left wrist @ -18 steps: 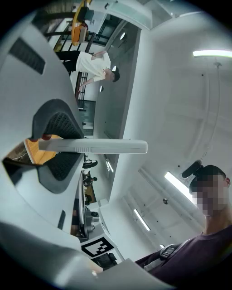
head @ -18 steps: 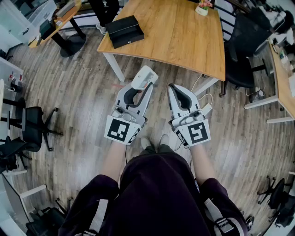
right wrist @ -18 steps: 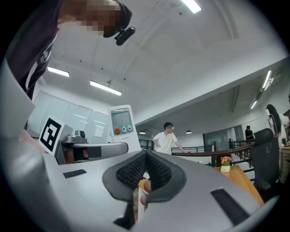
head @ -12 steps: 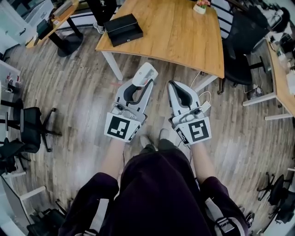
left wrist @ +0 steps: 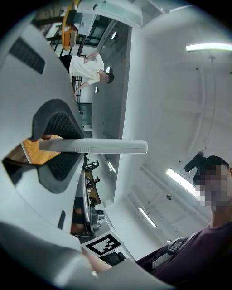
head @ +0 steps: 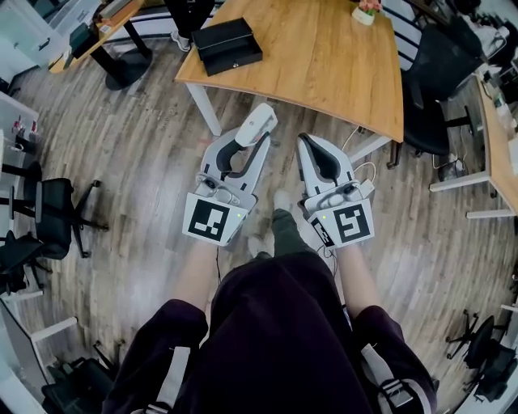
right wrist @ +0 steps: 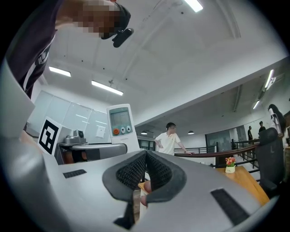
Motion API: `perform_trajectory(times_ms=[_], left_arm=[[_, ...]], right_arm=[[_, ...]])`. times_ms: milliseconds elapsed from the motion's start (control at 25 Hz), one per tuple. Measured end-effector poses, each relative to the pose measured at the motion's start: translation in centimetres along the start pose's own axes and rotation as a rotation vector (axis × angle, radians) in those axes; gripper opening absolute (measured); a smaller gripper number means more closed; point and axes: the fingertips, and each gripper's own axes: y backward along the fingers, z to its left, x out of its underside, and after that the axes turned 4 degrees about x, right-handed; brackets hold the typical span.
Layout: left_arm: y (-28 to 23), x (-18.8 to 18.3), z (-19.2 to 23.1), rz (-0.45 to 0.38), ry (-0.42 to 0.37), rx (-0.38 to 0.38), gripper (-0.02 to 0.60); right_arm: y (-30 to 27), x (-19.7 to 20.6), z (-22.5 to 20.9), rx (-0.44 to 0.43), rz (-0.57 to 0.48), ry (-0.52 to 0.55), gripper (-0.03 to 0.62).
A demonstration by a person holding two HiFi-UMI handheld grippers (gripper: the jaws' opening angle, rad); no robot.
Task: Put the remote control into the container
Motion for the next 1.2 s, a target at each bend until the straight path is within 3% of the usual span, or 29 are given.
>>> perform_trajectory(times_ms=[560, 1200], left_arm=[[-3.9, 2.5, 10.3, 0.023, -0.037, -0.112, 0.091], [-17.8, 6.7, 16.3, 0.081, -0.041, -0.092, 0.091]], right_arm=[[-12.0, 2.0, -1.4, -0.127, -0.04, -0.009, 0.018], [-21.9, 4.1, -13.5, -0.117, -0.048, -0.046, 0.018]])
